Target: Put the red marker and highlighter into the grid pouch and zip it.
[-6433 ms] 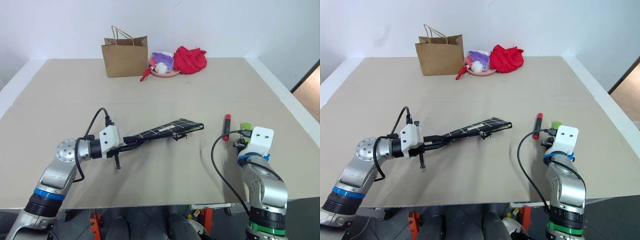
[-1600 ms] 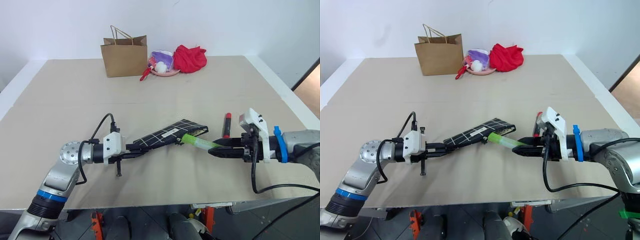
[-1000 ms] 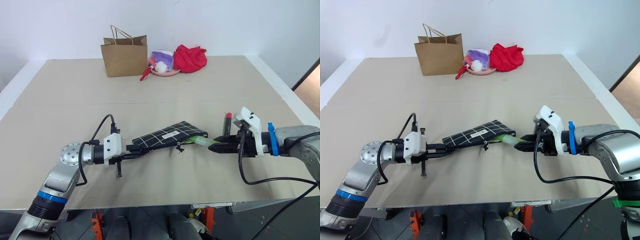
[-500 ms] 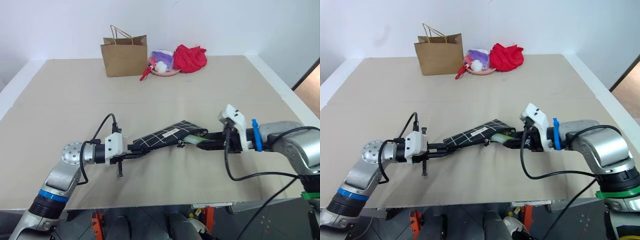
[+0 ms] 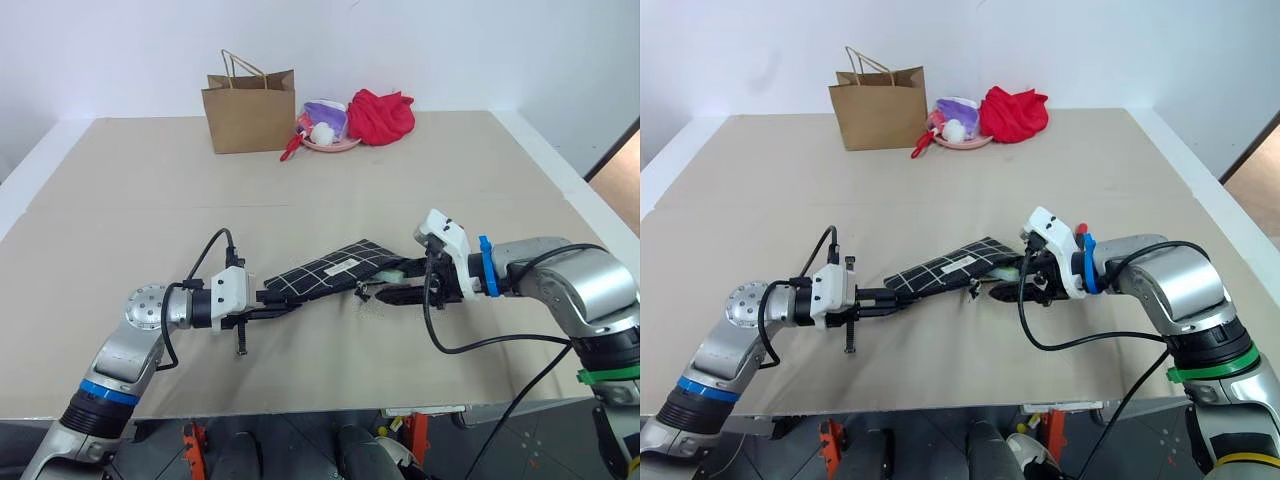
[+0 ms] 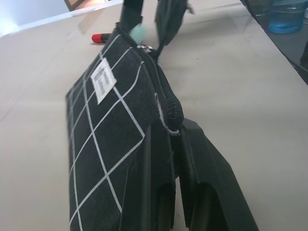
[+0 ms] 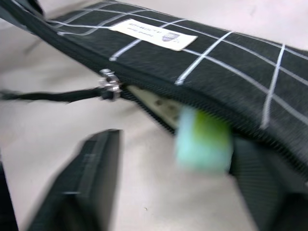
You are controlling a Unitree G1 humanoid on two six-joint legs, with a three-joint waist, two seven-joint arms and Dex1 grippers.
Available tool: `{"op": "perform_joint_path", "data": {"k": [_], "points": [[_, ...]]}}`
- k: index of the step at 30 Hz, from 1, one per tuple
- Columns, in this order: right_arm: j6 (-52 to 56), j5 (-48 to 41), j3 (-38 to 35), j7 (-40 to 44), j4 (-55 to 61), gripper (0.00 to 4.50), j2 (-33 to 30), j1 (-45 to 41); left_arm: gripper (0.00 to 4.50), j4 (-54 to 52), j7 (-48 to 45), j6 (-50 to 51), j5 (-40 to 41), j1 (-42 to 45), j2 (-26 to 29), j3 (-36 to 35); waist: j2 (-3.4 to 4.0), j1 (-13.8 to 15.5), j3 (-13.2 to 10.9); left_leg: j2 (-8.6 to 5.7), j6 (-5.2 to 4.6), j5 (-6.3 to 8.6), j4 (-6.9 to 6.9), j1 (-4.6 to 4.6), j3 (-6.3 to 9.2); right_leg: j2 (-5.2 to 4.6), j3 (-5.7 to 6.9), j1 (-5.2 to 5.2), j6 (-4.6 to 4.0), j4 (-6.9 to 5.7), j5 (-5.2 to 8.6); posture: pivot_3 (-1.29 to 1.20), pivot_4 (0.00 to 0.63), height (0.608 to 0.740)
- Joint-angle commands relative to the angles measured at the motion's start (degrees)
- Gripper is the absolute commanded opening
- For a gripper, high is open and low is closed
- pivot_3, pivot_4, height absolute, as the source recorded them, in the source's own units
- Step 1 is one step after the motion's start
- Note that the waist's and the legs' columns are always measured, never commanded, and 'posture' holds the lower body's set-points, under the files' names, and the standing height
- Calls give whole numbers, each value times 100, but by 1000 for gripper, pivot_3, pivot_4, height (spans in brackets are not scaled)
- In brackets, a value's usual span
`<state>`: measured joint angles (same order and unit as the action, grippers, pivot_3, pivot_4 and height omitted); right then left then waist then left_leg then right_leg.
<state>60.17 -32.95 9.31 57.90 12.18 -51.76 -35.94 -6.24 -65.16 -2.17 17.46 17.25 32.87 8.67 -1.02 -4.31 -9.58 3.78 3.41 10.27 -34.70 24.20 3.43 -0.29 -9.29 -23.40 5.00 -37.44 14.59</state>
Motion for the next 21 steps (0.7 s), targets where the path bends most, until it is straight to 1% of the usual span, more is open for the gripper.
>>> {"op": "perform_joint_path", "data": {"k": [1, 5, 7, 9, 11, 12, 13, 15, 17, 19, 21], "points": [[20, -557, -731, 572, 550, 4463, -496, 331, 0, -192, 64, -87, 39, -70, 34, -118, 0, 20, 0, 0, -1, 1, 2, 2, 1, 0, 1, 0, 2, 0, 3, 0, 150, 740], [201, -1098, -1474, 900, 655, 4463, -907, 876, 0, -224, 113, -61, 64, -110, 28, -151, 0, 32, 0, 0, -5, 3, 3, 3, 6, -1, 7, 3, 1, 0, 10, 0, 150, 740], [197, -1115, -1793, 878, 478, 4463, -1051, 1115, 0, -233, 150, 20, 143, -97, 14, -187, 0, 32, 0, 0, -5, 3, 2, 2, 6, -1, 7, 3, -1, 0, 8, 0, 150, 740], [157, -1053, -2110, 659, 217, 4463, -1036, 1285, 0, -218, 139, 77, 209, -54, 28, -212, 0, 22, 0, 0, -5, 3, -2, 0, 5, -1, 7, 4, -3, 0, 5, 0, 150, 740], [14, -655, -2250, -135, -80, 4463, -736, 1305, 0, -218, 99, 185, 332, -12, 29, -243, 0, 0, 0, 0, -5, 2, -10, -1, 3, -1, 6, 3, -5, 0, -4, 0, 150, 740], [-147, -350, -2206, -634, -149, 4463, -526, 1303, 0, -251, 97, 306, 433, 9, 17, -261, -2, -11, 0, 1, -4, 2, -11, -5, 3, 0, 7, 4, -8, 0, -7, 0, 150, 740], [-212, -12, -2139, -1260, -221, 4463, -246, 1263, 0, -324, 127, 524, 597, 37, -8, -286, -1, -12, -1, 1, -8, -1, -12, -7, 3, 1, 7, 4, -19, 0, -7, 0, 150, 740], [-357, 501, -2015, -2216, -222, 4463, 275, 1224, 0, -519, 194, 1056, 993, 91, -44, -330, -3, -30, -1, 1, -11, -5, -15, -7, 3, 1, 7, 4, -26, 0, -9, 0, 150, 740], [-435, 882, -1906, -2841, -140, 4463, 677, 1225, 0, -711, 391, 1739, 1490, 174, -105, -465, 6, -31, -5, 1, -10, -9, -16, -5, 3, 1, 6, 1, -25, -1, -16, 0, 150, 740], [-313, 1185, -1895, -3459, -78, 4463, 1061, 1211, 0, -837, 475, 2135, 1771, 228, -101, -547, 6, -26, -4, 0, -13, -12, -15, -1, 5, 1, 5, 0, -4, -2, -27, 0, 150, 740], [-278, 1445, -1882, -3944, -10, 4463, 1374, 1240, 0, -788, 527, 2114, 1646, 245, -85, -548, 9, -23, -4, -2, -13, -12, -13, 2, 7, 1, 5, 1, 0, -2, -25, 0, 150, 740]]}}
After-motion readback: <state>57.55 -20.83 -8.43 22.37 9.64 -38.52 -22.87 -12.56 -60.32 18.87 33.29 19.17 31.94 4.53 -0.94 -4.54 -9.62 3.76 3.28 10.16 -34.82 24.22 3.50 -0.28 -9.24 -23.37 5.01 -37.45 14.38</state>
